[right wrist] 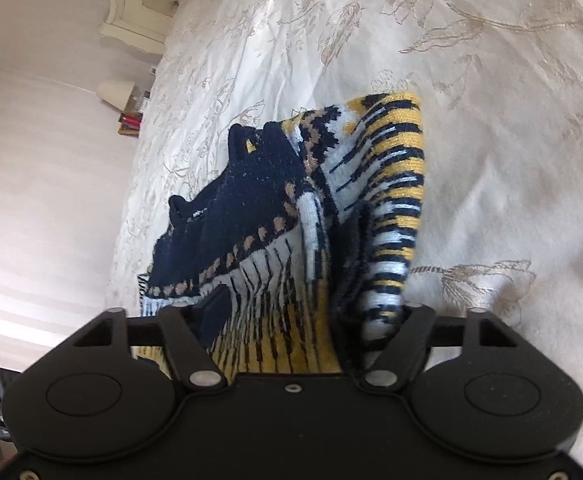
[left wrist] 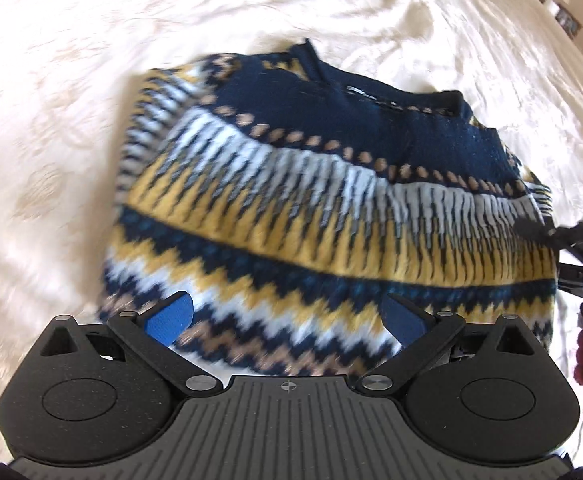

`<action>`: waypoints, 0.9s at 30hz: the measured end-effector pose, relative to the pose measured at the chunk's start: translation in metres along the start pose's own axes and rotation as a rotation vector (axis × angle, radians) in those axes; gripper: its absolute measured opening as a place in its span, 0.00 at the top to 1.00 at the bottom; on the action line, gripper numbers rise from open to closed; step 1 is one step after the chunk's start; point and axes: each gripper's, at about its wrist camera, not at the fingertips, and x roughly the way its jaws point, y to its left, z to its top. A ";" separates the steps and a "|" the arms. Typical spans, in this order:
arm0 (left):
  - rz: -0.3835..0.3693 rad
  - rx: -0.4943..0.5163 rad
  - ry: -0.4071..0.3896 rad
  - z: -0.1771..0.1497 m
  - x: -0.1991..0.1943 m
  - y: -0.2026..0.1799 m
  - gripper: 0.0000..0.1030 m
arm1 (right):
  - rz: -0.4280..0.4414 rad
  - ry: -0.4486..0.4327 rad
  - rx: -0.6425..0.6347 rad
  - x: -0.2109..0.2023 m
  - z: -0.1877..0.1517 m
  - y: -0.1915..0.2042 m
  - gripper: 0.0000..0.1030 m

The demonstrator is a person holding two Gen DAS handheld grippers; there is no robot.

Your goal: Fold small clothes

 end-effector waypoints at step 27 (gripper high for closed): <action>-0.131 -0.053 -0.051 -0.002 -0.038 0.128 0.01 | -0.242 0.016 -0.230 0.054 -0.029 0.209 0.70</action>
